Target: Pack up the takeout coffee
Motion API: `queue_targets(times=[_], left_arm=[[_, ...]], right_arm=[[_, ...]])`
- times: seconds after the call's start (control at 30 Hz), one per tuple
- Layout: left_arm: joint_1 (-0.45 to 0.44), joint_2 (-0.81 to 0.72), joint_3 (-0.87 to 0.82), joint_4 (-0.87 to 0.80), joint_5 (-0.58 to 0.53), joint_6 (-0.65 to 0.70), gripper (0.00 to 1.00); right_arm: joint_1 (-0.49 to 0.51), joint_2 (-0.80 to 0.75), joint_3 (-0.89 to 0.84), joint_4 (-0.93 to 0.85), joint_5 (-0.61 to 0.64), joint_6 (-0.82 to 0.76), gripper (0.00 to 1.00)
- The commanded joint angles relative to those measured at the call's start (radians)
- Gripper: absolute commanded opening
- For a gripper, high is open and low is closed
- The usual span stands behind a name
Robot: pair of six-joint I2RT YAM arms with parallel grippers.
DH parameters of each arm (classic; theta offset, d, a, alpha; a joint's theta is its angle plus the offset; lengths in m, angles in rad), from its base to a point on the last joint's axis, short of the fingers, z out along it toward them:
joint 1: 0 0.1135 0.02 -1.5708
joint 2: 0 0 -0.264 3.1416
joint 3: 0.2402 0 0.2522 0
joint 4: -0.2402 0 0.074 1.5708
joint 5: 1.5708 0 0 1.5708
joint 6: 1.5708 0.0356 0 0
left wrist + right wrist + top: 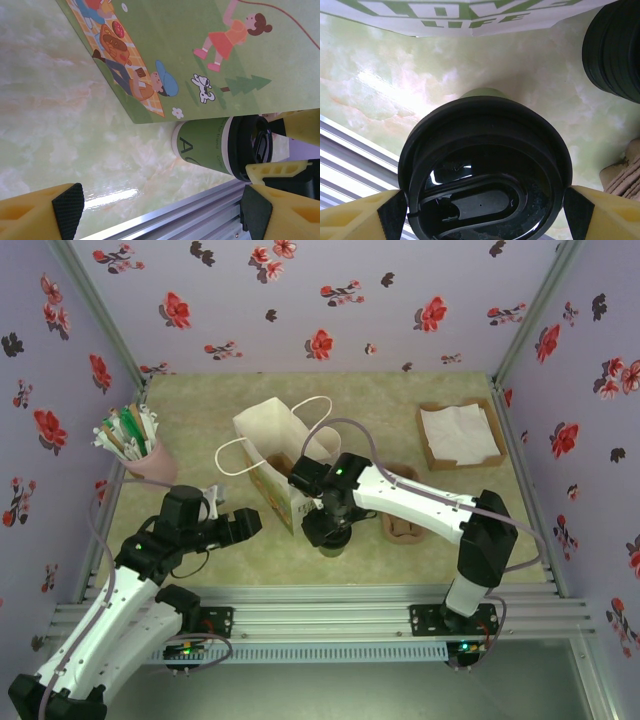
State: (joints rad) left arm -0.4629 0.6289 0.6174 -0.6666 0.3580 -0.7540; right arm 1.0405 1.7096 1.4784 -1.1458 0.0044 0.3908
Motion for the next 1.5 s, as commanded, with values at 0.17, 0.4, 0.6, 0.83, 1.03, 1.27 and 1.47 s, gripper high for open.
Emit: queue_targets(times=[0.17,0.4,0.6,0.83,1.03,1.27,1.47], left_arm=[[-0.007,-0.007,0.012,-0.010,-0.014,0.003,0.85],[-0.007,-0.009,0.015,-0.011,-0.017,0.005,0.85],[-0.006,-0.013,0.015,-0.015,-0.019,0.003,0.85],[-0.007,-0.018,0.013,-0.017,-0.021,0.002,0.85],[-0.007,-0.022,0.013,-0.020,-0.029,0.001,0.85],[-0.007,-0.032,0.031,-0.036,-0.043,0.002,0.85],[-0.007,-0.035,0.033,-0.041,-0.048,0.002,0.85]], right_arm=[[-0.003,0.027,0.011,0.002,0.025,-0.023,0.83],[-0.005,0.026,0.012,-0.002,0.028,-0.024,0.77],[-0.005,0.035,0.002,-0.005,0.033,-0.024,0.79],[-0.004,0.035,0.000,-0.006,0.035,-0.024,0.79],[-0.004,0.038,-0.005,-0.005,0.035,-0.024,0.77],[-0.002,0.041,-0.010,-0.005,0.034,-0.026,0.78],[0.000,0.045,-0.015,-0.005,0.033,-0.026,0.78]])
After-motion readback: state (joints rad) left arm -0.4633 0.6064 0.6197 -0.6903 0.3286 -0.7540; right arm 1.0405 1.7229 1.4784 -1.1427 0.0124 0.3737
